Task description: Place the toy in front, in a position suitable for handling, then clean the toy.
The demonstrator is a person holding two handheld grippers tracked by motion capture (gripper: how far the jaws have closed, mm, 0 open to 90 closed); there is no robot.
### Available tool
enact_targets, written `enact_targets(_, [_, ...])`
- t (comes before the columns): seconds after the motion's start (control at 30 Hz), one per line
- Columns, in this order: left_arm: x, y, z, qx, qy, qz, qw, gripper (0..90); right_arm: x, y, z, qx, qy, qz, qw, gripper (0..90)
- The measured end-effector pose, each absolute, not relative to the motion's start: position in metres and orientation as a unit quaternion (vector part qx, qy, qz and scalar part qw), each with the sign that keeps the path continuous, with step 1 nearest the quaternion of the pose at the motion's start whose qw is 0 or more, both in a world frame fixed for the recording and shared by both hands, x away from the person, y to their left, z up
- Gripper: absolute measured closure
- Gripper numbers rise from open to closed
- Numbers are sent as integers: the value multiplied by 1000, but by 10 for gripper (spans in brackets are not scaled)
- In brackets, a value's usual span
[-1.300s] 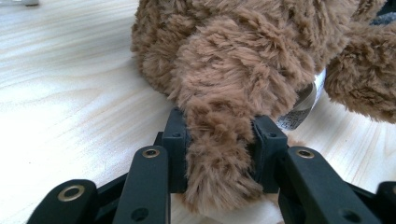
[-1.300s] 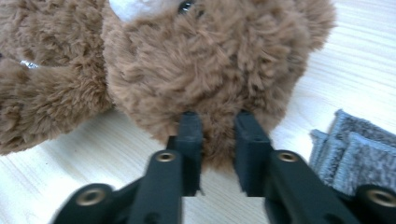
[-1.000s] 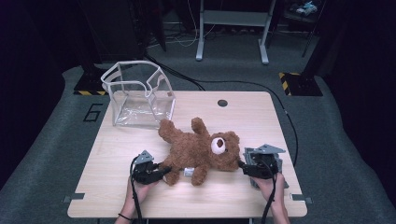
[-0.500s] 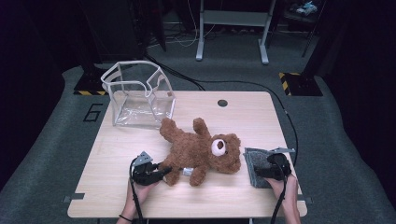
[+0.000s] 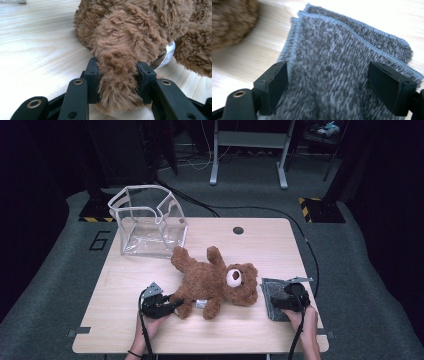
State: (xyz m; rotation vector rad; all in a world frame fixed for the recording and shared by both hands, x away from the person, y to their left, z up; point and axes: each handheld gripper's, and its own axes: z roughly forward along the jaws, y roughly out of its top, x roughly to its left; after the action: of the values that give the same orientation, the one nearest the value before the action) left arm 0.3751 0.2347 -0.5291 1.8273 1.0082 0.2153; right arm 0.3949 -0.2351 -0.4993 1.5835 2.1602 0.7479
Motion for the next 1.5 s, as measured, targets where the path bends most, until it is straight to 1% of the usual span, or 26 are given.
enact_targets(0.37, [375, 235, -529, 753, 419, 83, 501, 620, 392, -233, -503, 569, 770, 241, 161, 157])
enact_targets(0.47, [375, 235, -529, 752, 420, 83, 501, 621, 392, -233, -505, 573, 769, 236, 155, 179])
enact_targets(0.5, [375, 235, -529, 753, 418, 83, 501, 621, 392, -233, -505, 571, 770, 237, 158, 227])
enact_targets(0.53, [375, 235, -529, 753, 418, 82, 501, 622, 392, -235, -506, 561, 773, 243, 168, 304])
enact_targets(0.57, [375, 235, -529, 753, 418, 83, 501, 622, 391, -236, -504, 562, 770, 250, 171, 408])
enact_targets(0.63, [375, 235, -529, 752, 419, 82, 502, 622, 390, -238, -504, 562, 767, 257, 175, 518])
enact_targets(0.67, [375, 235, -529, 752, 418, 82, 502, 622, 390, -239, -504, 560, 766, 262, 177, 599])
enact_targets(0.7, [375, 235, -529, 752, 418, 82, 502, 622, 390, -239, -504, 561, 763, 266, 179, 657])
enact_targets(0.73, [375, 235, -529, 752, 418, 81, 503, 622, 389, -240, -505, 557, 765, 273, 174, 703])
enact_targets(0.83, [375, 235, -530, 749, 420, 80, 506, 622, 387, -240, -505, 558, 761, 281, 175, 761])
enact_targets(0.93, [375, 235, -530, 748, 421, 78, 507, 621, 385, -240, -504, 552, 762, 287, 180, 784])
enact_targets(1.07, [375, 236, -529, 749, 419, 80, 507, 617, 381, -240, -497, 550, 752, 316, 181, 787])
enact_targets(1.23, [374, 235, -529, 749, 417, 85, 507, 616, 377, -231, -472, 524, 750, 348, 202, 787])
enact_targets(1.37, [374, 235, -529, 749, 417, 87, 508, 616, 374, -216, -447, 498, 753, 373, 214, 787])
enact_targets(1.5, [373, 234, -529, 747, 416, 90, 511, 616, 375, -199, -428, 471, 759, 393, 216, 786])
